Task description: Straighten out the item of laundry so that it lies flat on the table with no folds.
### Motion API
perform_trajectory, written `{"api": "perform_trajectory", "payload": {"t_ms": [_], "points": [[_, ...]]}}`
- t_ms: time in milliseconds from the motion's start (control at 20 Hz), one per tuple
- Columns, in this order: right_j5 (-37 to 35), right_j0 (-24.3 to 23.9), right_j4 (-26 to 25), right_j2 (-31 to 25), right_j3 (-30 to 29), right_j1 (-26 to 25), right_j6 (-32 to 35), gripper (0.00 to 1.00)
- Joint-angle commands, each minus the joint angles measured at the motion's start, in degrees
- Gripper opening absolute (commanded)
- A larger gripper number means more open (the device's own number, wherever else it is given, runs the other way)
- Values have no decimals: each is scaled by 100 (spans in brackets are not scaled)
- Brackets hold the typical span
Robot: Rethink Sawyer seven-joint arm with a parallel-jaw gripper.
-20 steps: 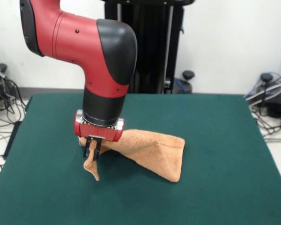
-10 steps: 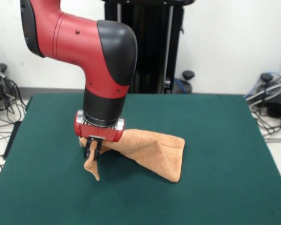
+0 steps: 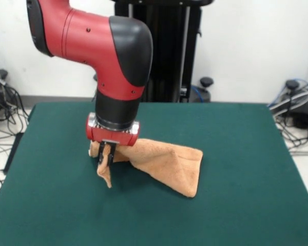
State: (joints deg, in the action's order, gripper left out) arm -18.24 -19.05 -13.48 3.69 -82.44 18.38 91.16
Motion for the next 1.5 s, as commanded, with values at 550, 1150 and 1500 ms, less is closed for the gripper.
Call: {"api": "perform_trajectory", "payload": {"t_ms": [550, 1150, 1500], "points": [[-84, -94, -321, -139, -1703, 590, 537, 0], [-764, 328, 38, 46, -2212, 1611, 786, 0], [-1785, 740, 357, 267, -2352, 2490, 966, 0]]}}
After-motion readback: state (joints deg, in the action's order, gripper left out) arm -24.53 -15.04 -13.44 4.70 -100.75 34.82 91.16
